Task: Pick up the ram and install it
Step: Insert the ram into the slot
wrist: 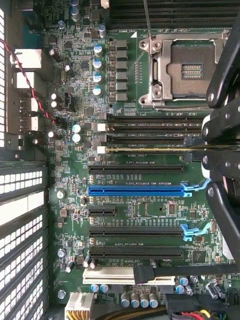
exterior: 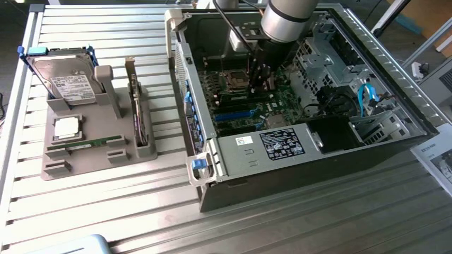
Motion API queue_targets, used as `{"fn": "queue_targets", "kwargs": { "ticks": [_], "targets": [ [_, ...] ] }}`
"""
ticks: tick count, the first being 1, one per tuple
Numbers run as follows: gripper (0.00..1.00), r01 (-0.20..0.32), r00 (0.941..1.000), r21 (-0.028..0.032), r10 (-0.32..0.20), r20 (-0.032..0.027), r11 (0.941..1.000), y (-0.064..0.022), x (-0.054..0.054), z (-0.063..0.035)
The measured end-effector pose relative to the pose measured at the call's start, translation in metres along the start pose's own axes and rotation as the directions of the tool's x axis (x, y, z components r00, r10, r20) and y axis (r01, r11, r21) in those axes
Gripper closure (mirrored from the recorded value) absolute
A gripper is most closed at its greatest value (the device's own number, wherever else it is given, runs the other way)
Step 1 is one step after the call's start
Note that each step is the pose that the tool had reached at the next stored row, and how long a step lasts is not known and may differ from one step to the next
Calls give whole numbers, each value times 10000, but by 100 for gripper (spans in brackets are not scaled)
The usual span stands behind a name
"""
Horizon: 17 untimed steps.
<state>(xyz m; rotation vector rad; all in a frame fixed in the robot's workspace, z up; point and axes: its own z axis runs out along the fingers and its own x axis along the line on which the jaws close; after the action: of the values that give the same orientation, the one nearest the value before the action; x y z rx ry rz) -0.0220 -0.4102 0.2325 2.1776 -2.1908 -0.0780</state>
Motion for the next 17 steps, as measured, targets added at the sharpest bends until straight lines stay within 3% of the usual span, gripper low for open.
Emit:
{"fn": "queue_targets", "kwargs": {
  "ticks": [17],
  "targets": [
    [87, -108, 9999, -4, 108, 5, 9999, -44, 0, 34]
  ]
}}
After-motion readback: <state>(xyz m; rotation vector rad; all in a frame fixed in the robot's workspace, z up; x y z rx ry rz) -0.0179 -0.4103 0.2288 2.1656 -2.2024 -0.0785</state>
